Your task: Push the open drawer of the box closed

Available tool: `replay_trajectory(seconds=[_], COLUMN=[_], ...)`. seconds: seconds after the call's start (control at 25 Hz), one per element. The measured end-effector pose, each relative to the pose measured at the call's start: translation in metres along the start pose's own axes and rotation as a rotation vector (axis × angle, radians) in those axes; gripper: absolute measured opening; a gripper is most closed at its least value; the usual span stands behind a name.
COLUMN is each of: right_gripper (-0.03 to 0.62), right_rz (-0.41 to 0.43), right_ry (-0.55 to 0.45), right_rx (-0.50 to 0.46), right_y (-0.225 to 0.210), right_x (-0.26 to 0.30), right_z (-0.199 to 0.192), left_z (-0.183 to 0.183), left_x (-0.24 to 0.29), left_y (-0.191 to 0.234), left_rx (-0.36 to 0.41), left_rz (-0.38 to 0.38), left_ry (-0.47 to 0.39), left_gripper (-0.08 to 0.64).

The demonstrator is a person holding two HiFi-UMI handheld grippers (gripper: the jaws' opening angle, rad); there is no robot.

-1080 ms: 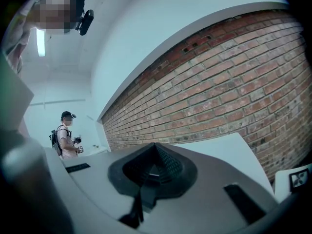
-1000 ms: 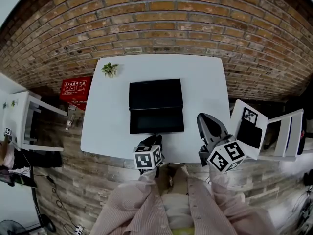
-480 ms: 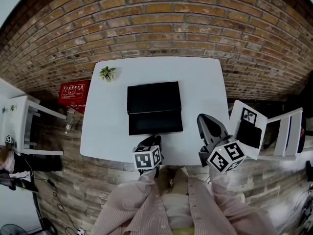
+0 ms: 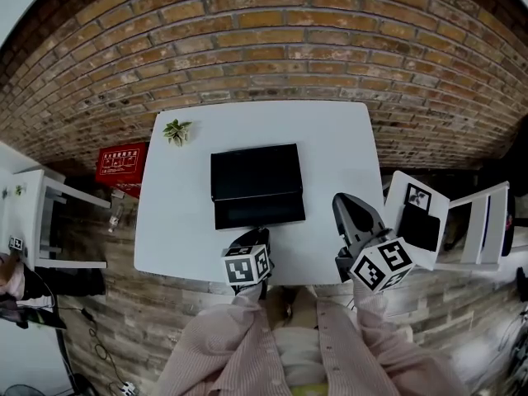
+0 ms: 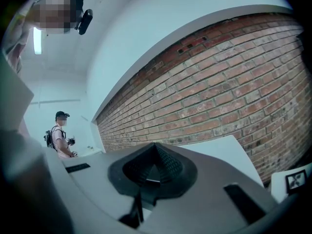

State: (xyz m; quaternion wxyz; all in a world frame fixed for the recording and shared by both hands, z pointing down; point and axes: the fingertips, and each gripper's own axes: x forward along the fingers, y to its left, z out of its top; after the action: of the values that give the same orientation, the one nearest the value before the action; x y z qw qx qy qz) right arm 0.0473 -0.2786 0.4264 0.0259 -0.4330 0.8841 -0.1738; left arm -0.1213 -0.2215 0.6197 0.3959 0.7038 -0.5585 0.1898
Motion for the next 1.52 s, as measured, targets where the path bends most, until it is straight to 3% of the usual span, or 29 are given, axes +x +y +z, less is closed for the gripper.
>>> replay_trajectory(seconds=[1.52], right_gripper=[0.003], right_rz=[-0.032], right_ry=[-0.011], right_rx=[-0.016], right_y=[-0.022], right_x=[0.025], right_z=[0.011], left_z=[0.043], left_x=[0.034], left_y=[0.014], left_rx=[0.009], left_rz=[-0.003], left_ry=[-0.007], left_gripper=[0.058])
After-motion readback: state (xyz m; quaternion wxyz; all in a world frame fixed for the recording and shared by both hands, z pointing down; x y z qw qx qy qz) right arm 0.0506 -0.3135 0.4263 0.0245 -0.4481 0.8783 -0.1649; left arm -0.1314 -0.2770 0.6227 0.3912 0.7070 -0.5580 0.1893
